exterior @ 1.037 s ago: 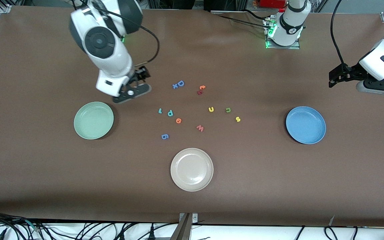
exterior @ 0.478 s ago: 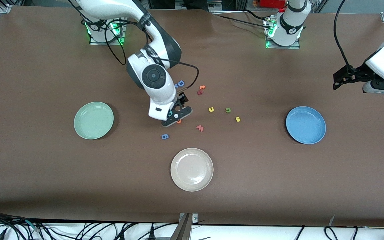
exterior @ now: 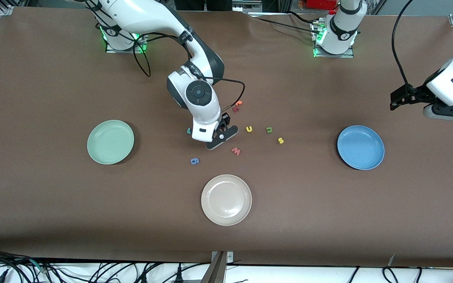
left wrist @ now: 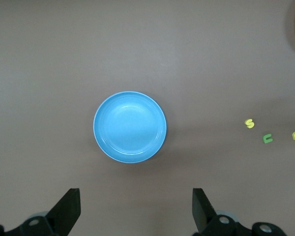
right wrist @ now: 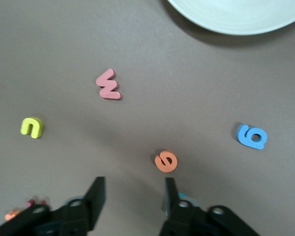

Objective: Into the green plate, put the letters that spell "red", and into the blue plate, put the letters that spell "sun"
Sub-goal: 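Reach the right gripper over the orange letter e and lower, then grasp the orange e with the right gripper while the left gripper approaches letters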

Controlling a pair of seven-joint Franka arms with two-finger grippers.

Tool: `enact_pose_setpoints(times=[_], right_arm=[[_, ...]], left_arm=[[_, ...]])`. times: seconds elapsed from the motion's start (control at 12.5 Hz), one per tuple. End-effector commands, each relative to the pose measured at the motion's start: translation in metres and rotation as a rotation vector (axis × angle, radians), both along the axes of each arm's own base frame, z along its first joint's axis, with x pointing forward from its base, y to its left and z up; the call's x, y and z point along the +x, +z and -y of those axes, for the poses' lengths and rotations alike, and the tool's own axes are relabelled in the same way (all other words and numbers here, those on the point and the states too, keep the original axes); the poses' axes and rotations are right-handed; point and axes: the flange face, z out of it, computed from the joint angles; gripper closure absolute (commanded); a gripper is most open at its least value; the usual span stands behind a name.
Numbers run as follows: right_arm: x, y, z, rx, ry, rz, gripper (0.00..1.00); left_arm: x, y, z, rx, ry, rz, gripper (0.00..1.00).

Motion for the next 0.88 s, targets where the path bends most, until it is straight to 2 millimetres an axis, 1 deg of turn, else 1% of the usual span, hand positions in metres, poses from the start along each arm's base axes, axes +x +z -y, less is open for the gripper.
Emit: enact_pose_setpoints(times=[0.0, 0.08, 0.16, 0.24, 0.32, 0.48, 0.56, 0.64, 0.72, 0.8], right_arm=[[-0.002, -0.018, 0.007, -0.020, 0.050, 0.024, 0.49], [0.001, -0.029, 0.007, -0.007, 0.047, 0.041, 0.49], [0.003, -0.036, 0.008, 0.003, 0.043, 0.051, 0.48], [0.005, -0.039, 0.010, -0.001, 0.040, 0.052, 0.48], [0.006, -0.041, 0.013, -0.004, 0.038, 0.051, 0.48], [0.008, -0.054, 0.016, -0.018, 0.048, 0.058, 0.48], [0.005, -0.063, 0.016, -0.023, 0.051, 0.053, 0.48], [0.003, -0.068, 0.014, -0.018, 0.056, 0.057, 0.48], [0.003, -0.072, 0.013, -0.014, 0.056, 0.061, 0.48], [0.002, -0.075, 0.014, -0.016, 0.056, 0.058, 0.48]], left_arm=[[0.011, -0.020, 0.010, -0.034, -0.031, -0.034, 0.00], [0.014, -0.029, 0.013, -0.035, -0.038, -0.046, 0.00], [0.019, -0.043, 0.017, -0.051, -0.059, -0.066, 0.00], [0.025, -0.059, 0.029, -0.075, -0.077, -0.082, 0.00], [0.031, -0.066, 0.034, -0.091, -0.065, -0.066, 0.00], [0.038, -0.090, 0.046, -0.137, -0.022, -0.095, 0.00], [0.041, -0.101, 0.050, -0.175, 0.046, -0.108, 0.00], [0.042, -0.110, 0.052, -0.181, 0.108, -0.119, 0.00], [0.044, -0.122, 0.070, -0.167, 0.164, -0.139, 0.00], [0.043, -0.129, 0.087, -0.145, 0.246, -0.158, 0.00]])
